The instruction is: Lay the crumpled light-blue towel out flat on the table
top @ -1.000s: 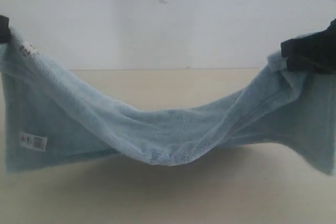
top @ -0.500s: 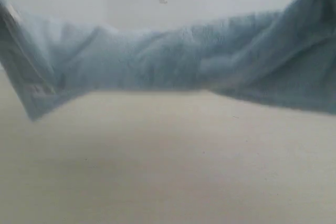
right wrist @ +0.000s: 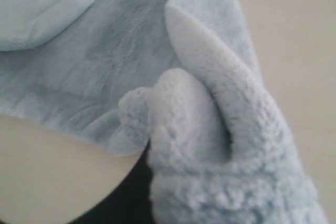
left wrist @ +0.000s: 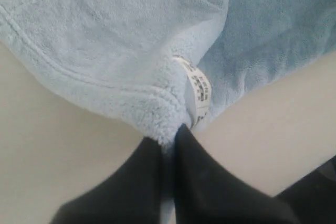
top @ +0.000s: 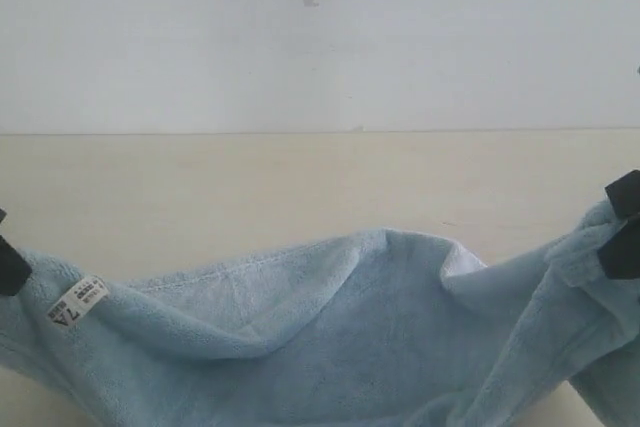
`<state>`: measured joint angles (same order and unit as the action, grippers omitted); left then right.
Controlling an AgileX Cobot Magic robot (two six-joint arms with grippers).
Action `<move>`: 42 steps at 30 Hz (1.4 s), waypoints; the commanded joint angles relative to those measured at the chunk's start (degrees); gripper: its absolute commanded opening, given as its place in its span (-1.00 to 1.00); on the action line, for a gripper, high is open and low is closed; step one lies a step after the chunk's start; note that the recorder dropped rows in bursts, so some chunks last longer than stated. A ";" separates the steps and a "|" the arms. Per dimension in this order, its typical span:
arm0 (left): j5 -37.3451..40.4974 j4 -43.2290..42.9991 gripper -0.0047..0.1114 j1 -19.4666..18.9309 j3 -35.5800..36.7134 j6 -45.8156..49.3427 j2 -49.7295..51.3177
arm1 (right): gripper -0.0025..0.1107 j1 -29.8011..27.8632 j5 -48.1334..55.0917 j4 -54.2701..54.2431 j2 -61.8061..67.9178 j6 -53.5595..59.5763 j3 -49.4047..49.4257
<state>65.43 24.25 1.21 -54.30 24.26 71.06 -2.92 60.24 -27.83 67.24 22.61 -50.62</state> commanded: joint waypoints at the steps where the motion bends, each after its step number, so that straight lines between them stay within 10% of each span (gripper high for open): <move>1: -10.87 -1.88 -0.85 0.01 1.61 1.27 0.57 | -0.96 -0.46 -10.27 10.51 3.79 -9.21 0.01; 9: -23.48 1.22 -0.85 -0.09 -8.62 -4.66 4.66 | -0.96 -0.46 -12.83 -1.28 14.77 -0.04 -13.24; 17: -36.93 11.18 -0.85 0.01 -23.65 11.97 -1.20 | -0.96 -0.56 -24.26 -17.18 5.91 25.41 -29.92; 25: -2.30 0.33 -0.85 0.01 -5.81 2.19 16.93 | -0.96 -0.56 -7.42 5.87 19.58 0.02 -4.35; 32: -6.79 -0.10 -0.85 0.01 2.93 2.25 18.73 | -0.96 -0.56 -12.38 9.77 19.70 -3.26 5.79; 38: -12.86 -5.70 -0.85 0.01 4.39 -1.70 15.95 | -0.96 -0.56 -14.83 36.38 19.70 -35.82 7.27; 42: -19.21 -10.07 -0.85 0.01 4.39 -4.69 14.25 | -0.96 -0.56 -16.51 38.25 19.80 -38.06 7.27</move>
<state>49.92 17.08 1.21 -50.06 22.12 86.28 -3.28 45.25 8.52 87.26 -12.58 -43.43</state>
